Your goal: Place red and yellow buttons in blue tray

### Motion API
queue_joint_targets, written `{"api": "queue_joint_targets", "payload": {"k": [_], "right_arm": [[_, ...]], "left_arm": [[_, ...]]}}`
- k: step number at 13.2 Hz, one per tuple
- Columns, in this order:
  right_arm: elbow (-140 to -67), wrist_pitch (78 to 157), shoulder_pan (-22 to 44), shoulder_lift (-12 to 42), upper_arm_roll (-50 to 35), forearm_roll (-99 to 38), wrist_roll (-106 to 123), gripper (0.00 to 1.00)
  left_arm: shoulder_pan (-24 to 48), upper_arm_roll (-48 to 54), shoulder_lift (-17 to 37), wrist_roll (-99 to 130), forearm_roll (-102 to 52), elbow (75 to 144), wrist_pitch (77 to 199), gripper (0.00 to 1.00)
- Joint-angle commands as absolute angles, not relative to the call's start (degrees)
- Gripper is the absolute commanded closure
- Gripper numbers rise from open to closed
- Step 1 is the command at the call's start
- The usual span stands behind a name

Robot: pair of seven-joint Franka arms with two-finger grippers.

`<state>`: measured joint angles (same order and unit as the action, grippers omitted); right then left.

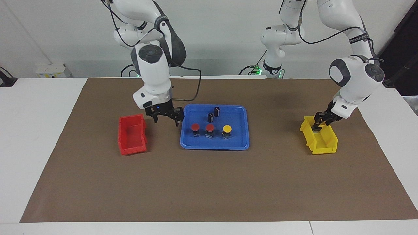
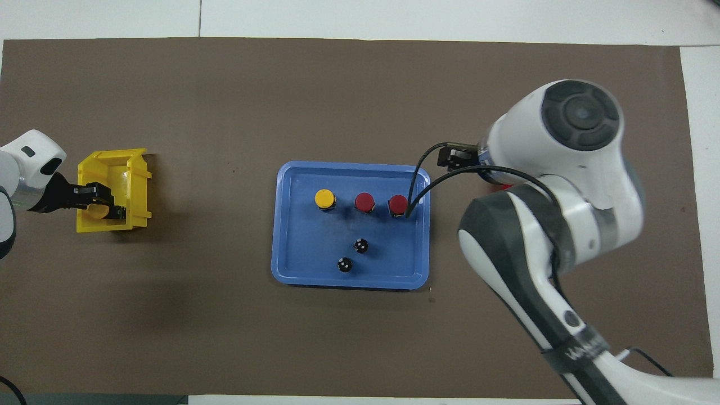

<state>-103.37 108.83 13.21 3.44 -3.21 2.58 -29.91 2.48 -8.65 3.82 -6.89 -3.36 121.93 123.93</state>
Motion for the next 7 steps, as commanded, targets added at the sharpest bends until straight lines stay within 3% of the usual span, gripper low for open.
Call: {"api": "queue_joint_targets", "payload": {"k": [1,3,6,7], "right_arm": [[-102.85,99.62,7.66,-3.5,-3.78,2.11,-21.22,0.0],[-95.75,89.26,4.67,-3.78,-3.69,2.11,-15.75,0.0],[-92.99,88.24,0.19,-2.29,-3.78,2.11,-11.61,0.0],[-92.81,88.16,0.09,-2.2,-3.78,2.28,-11.34,0.0]], "left_arm": [[1.76,-8.17,1.67,-7.29,-2.02,125.33,126.47,0.41],[1.76,-8.17,1.67,-7.38,-2.02,125.68,126.74,0.41],[1.14,-8.09,2.11,-7.3,-1.5,126.21,128.75,0.43],[1.14,-8.17,2.2,-7.12,-1.41,126.3,129.19,0.7]]}}
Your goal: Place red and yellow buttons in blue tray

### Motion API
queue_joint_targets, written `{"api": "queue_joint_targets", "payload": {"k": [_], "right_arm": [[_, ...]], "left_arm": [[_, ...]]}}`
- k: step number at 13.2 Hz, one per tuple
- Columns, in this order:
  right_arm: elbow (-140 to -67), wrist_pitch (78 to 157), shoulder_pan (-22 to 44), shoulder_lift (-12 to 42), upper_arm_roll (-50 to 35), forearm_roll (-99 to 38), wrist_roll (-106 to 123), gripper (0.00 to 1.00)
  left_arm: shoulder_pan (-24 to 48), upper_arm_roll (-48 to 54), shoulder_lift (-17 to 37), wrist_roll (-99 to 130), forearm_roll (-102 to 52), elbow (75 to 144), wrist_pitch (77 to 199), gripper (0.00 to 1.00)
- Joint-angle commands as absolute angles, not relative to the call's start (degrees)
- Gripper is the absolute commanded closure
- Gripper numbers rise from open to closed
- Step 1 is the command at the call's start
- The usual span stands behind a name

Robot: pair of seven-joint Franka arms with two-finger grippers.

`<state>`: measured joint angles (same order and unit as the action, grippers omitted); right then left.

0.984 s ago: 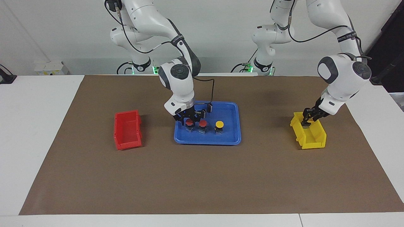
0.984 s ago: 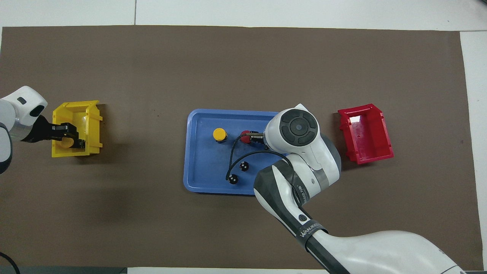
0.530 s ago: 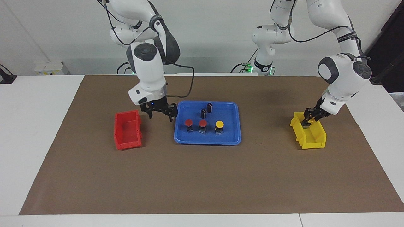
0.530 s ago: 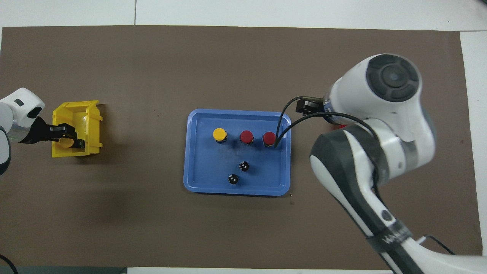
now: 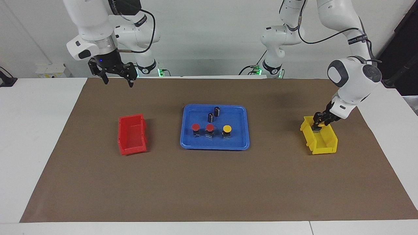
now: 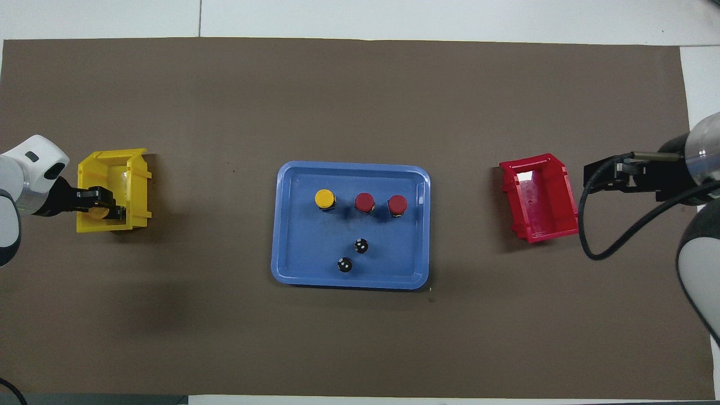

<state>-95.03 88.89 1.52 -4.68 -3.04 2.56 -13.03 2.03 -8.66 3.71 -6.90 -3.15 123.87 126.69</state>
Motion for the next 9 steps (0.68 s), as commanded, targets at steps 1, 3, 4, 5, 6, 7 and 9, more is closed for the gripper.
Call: {"api": "queue_joint_targets", "payload": {"k": [1,3,4,5,6,7,9], "right_arm": [[-92.9,88.07,0.17,-2.2,-3.69,2.11,-11.34,0.0],[-92.64,87.8,-1.48,-1.06,-3.69,1.15,-10.81,0.0],[-92.46,87.8,-1.32,-0.88,-3.78,1.06,-10.81,0.0],[-92.55,87.63,-1.14,-0.88,-3.87,0.97,-10.81,0.0],[-92.46,87.28,-1.23,-0.88,-3.87,0.97,-10.72,0.0],[-92.46,87.28,-1.93,-0.79,-3.87,0.97,-10.64,0.0],[-91.76,86.4,-2.11,-0.7,-3.87,0.27,-10.55,0.0]], "left_arm": [[1.14,-8.17,2.46,-6.95,-1.32,125.52,128.76,0.98],[1.32,-8.17,3.77,-6.59,-1.32,120.44,122.83,0.99],[1.67,-8.09,3.95,-6.07,-1.32,115.62,116.78,0.99],[2.02,-8.09,4.04,-4.76,-1.32,111.4,110.89,0.99],[2.72,-7.82,4.57,-2.4,-1.32,107.01,106.31,0.99],[5.86,-7.65,5.18,2.41,-1.32,103.22,103.04,0.99],[16.38,-7.65,5.88,16.54,-1.41,102.74,104.22,0.99]]}}
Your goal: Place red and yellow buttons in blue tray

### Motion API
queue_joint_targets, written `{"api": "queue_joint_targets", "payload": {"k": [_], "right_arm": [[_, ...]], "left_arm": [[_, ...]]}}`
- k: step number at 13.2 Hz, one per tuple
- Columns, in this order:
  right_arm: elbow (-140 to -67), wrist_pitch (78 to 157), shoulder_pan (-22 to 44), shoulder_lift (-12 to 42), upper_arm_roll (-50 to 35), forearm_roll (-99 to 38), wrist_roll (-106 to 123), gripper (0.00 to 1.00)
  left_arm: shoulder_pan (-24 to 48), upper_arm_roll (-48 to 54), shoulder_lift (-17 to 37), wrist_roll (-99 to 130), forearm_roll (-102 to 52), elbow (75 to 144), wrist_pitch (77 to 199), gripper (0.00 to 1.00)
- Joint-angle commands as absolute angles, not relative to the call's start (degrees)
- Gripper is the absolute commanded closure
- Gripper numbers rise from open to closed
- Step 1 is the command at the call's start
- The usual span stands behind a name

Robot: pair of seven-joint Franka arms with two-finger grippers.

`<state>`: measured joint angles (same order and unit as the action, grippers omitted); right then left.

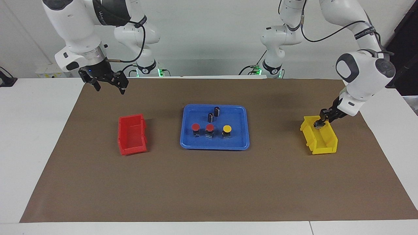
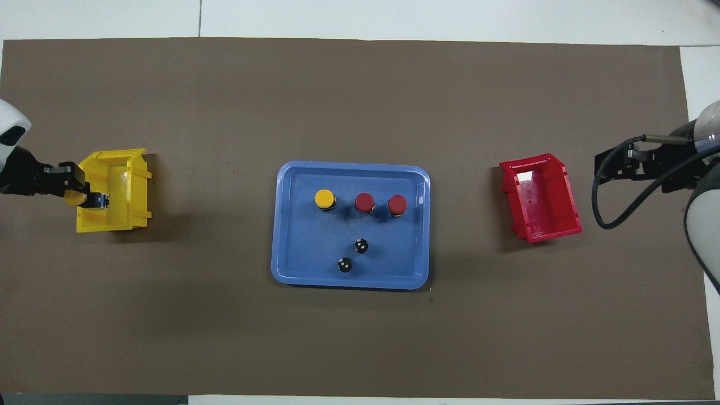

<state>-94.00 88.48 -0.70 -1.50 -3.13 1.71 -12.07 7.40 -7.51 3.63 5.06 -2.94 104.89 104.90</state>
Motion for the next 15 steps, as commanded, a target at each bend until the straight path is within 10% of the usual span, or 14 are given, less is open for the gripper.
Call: {"api": "queue_joint_targets", "payload": {"k": [1,7,15], "right_arm": [[-91.76,86.4,-2.28,-0.53,-3.87,0.18,-10.55,0.0],[-92.9,86.13,-2.37,-0.7,-3.78,0.09,-7.82,0.0],[-93.34,85.69,-3.25,-1.14,-3.78,0.09,-4.66,0.0]], "left_arm": [[20.79,-7.56,5.37,22.09,-1.41,104.48,107.02,0.99],[36.55,-7.38,7.73,32.86,-4.92,112.06,122.59,0.99],[39.55,-7.38,12.04,34.72,-5.01,112.58,127.7,0.96]]}}
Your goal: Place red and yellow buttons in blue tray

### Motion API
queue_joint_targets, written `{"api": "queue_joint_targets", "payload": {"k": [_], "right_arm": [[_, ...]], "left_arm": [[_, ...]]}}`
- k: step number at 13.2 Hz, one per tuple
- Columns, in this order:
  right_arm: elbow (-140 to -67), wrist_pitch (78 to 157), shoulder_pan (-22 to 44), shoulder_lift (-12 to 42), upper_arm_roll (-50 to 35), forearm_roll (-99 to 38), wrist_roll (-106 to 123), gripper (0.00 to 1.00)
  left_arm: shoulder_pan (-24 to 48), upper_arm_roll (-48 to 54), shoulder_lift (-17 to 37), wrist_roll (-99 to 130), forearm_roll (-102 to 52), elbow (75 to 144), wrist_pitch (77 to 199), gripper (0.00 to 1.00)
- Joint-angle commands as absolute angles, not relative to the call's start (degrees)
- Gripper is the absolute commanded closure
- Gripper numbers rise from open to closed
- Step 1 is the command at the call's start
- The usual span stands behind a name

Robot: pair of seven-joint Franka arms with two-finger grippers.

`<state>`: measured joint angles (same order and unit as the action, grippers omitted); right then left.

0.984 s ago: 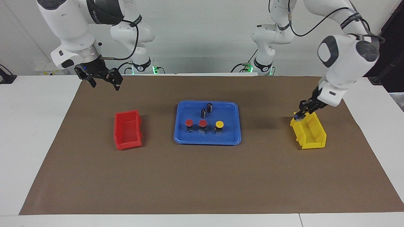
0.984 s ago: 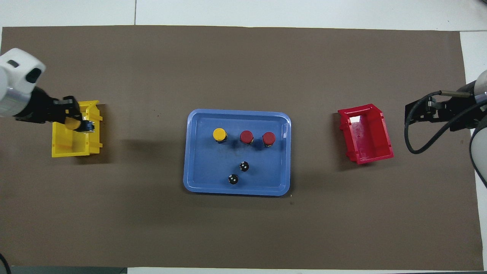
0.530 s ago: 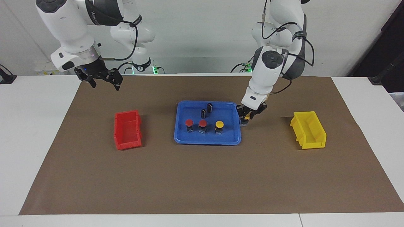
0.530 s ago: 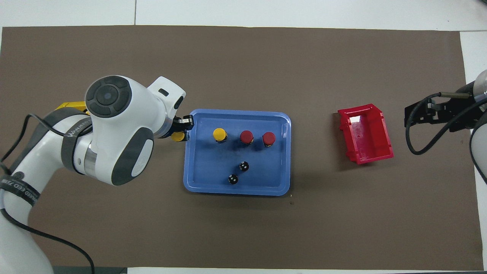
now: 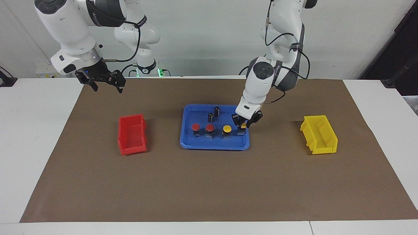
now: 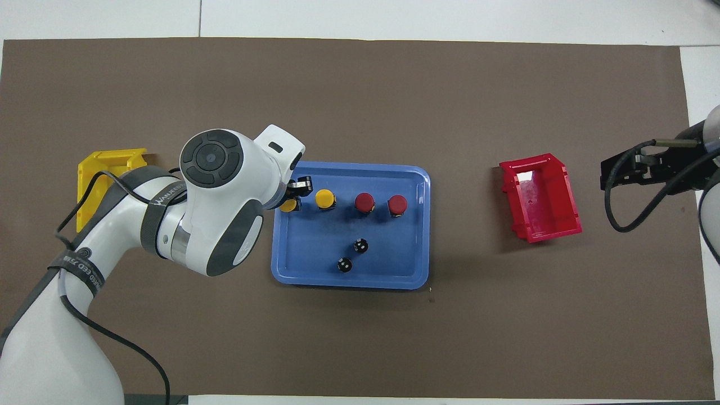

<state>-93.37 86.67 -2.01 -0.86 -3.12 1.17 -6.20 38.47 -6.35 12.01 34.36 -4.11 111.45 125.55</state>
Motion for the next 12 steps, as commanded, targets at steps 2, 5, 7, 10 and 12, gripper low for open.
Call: {"api": "queue_joint_targets", "payload": {"k": [2,5,7,10,12], "right_arm": [[-93.43,85.69,-3.25,-1.14,-3.78,0.0,-4.57,0.0],[-93.95,86.04,-3.25,-1.23,-3.78,0.0,-4.57,0.0],[-94.04,85.78,-3.34,-1.49,-3.78,0.0,-4.57,0.0],[-94.04,85.61,-3.25,-1.58,-3.78,0.0,-4.48,0.0],[-93.96,85.52,-3.34,-1.58,-3.78,0.0,-4.48,0.0]], "left_arm": [[39.38,-7.38,12.39,34.02,-5.01,113.11,128.93,0.85],[39.2,-7.47,12.39,34.19,-5.01,112.77,127.54,0.28],[38.94,-7.65,11.96,32.1,-4.83,112.15,124.38,0.0],[36.14,-8.26,9.24,29.11,-4.57,107.24,113.77,0.0],[31.14,-8.26,8.0,26.2,-4.57,103.47,107.44,0.0]]}}
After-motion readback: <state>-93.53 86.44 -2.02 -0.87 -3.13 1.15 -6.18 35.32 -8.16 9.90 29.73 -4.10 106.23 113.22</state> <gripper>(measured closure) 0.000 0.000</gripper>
